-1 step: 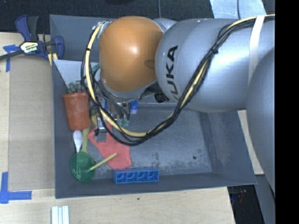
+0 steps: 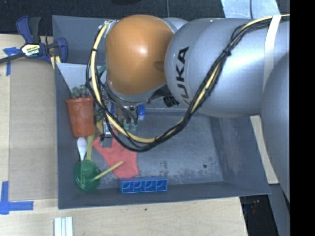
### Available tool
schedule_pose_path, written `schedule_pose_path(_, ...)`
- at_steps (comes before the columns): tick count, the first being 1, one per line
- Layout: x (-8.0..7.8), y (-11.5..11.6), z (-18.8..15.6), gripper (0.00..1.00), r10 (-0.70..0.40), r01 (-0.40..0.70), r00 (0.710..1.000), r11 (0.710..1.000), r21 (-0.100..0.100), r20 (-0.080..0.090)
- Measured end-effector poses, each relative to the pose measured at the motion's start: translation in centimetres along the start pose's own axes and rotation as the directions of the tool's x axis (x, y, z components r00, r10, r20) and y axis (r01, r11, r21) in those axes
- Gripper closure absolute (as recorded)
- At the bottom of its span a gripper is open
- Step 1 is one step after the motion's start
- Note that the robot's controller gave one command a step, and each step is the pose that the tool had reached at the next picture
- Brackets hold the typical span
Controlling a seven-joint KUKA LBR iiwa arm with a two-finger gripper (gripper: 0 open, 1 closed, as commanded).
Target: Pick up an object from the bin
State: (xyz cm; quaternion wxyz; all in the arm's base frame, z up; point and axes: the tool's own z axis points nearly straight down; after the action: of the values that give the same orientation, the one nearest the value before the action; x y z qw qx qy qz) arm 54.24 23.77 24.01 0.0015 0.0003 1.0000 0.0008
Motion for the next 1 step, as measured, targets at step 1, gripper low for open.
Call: schedule_pose_path(1, 2.15, -2.28, 1.62, 0.0, -0.303, 0.303, 0.953, 0.953, 0.0, -0.002)
